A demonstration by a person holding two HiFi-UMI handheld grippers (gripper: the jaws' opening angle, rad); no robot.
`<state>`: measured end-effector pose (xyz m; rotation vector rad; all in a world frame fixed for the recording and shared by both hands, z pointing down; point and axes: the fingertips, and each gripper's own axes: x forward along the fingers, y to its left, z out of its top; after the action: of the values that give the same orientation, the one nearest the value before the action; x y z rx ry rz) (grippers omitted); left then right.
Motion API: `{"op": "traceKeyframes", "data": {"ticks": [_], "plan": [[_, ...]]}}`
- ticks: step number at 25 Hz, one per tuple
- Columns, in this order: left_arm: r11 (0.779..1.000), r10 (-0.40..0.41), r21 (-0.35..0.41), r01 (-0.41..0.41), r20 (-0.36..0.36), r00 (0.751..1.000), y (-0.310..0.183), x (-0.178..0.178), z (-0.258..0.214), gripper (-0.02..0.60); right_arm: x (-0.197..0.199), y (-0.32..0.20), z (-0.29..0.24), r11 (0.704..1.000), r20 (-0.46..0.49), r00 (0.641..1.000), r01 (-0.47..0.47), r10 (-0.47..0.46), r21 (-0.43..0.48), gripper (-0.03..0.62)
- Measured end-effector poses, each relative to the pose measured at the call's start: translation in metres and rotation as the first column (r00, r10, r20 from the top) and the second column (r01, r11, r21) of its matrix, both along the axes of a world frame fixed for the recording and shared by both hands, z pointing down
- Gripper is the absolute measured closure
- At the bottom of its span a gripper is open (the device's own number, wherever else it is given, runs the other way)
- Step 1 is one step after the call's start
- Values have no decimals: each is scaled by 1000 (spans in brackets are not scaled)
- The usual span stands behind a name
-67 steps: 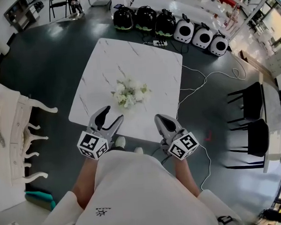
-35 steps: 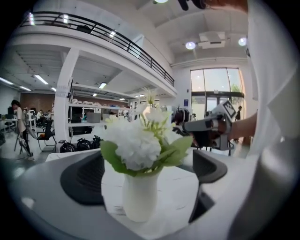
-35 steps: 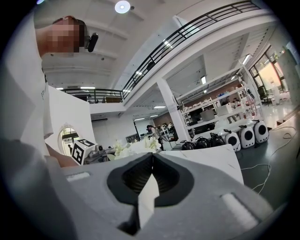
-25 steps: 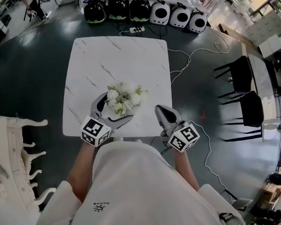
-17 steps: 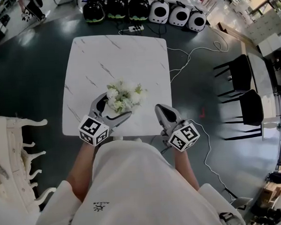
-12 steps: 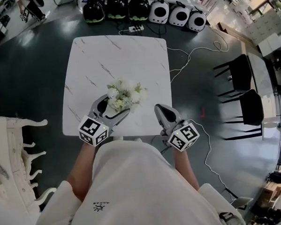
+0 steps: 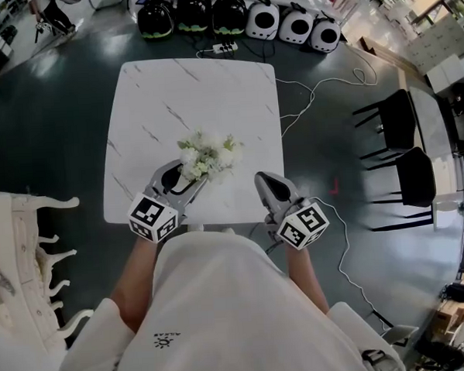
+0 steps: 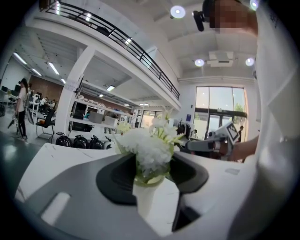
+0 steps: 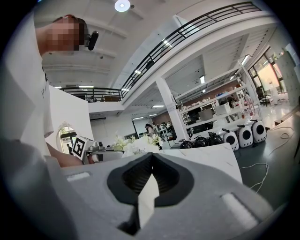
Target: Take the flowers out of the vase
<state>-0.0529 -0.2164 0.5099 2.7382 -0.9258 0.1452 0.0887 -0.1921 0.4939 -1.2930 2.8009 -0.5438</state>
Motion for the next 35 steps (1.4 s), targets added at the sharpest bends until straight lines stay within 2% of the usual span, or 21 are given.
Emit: {"op": "traceKeyframes", "data": {"ticks": [10, 35], "plan": [[999, -18, 36, 18, -17, 1000, 3, -1, -6, 472, -1, 2, 2, 1000, 4, 1000, 12, -12, -3, 594], [992, -64, 97, 78, -134, 989, 7, -9, -49, 511, -3, 9, 1, 999, 9, 999, 35, -36, 9, 594]]}}
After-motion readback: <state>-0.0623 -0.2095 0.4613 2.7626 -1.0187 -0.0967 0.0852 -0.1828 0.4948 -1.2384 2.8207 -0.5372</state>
